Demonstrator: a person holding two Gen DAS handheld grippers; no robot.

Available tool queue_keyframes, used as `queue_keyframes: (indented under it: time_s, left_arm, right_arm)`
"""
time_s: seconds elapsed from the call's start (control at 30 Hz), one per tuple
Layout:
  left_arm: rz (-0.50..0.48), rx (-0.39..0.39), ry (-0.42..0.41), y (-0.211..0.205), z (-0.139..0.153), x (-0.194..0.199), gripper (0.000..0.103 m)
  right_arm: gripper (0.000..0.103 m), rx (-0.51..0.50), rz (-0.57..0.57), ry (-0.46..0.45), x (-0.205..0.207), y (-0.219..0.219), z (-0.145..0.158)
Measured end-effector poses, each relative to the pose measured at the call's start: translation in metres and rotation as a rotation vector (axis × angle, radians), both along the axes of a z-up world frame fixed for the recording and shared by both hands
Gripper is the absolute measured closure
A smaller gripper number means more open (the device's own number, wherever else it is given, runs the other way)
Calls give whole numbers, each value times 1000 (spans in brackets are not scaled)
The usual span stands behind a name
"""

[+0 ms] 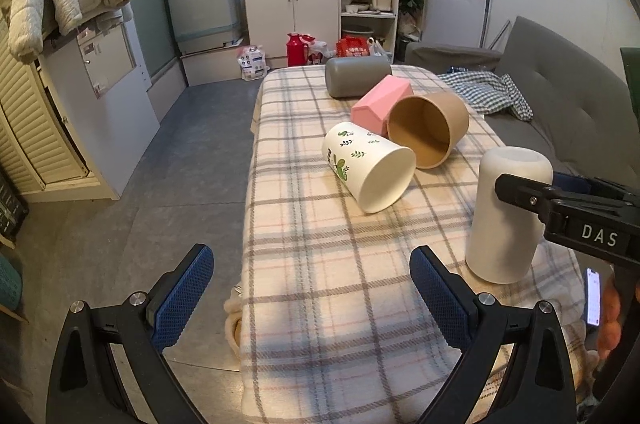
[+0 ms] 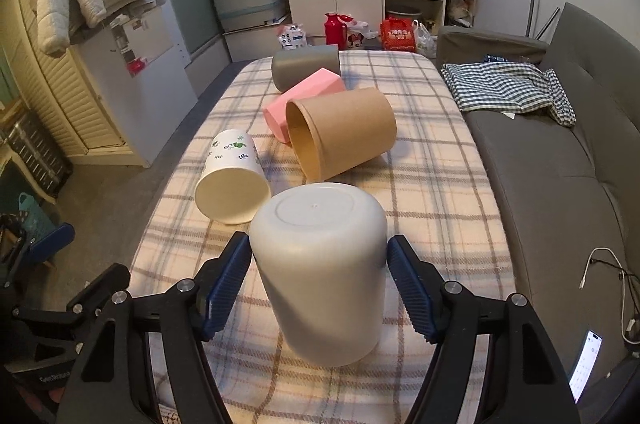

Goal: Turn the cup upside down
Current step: 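Lower the inverted white cup onto the table and open the left tool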

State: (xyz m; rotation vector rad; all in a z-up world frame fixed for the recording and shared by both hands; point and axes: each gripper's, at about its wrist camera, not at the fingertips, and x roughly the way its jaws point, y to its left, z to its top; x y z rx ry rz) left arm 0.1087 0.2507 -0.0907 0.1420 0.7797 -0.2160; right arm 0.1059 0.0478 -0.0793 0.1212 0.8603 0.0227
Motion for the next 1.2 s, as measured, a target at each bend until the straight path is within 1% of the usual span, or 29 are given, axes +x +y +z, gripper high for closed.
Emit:
queue_keyframes:
  time_s: [0.2,0.4,0.63,0.7,0.97,1.17,1.2]
  left_arm:
    - [6,4,-4,-2,3,2,2]
    - [9,-5,4,-5,4,-1,2]
    - [19,-11,-11,-9,11,-10,2]
    - [21,-14,-16,-10,15,-13,2]
    - [23,-32,-55,-19,32,-27,2]
    - [0,-75,-89,-32,44,-44,2]
    - [-6,-84,-97,-35,45,-48,2]
  right_arm:
    - [33,4,25,-1,-17,-1,-2]
    - [33,-17,47,-10,-31,3,-4]
    - [31,19,33,-6,-36,0,-4]
    - [28,30,28,-31,-40,-2,2]
    - [27,30,8,-116,-58,-15,31]
    - [26,-19,-40,-164,-80,-34,50]
    - [25,-24,-48,-168,-83,-37,52]
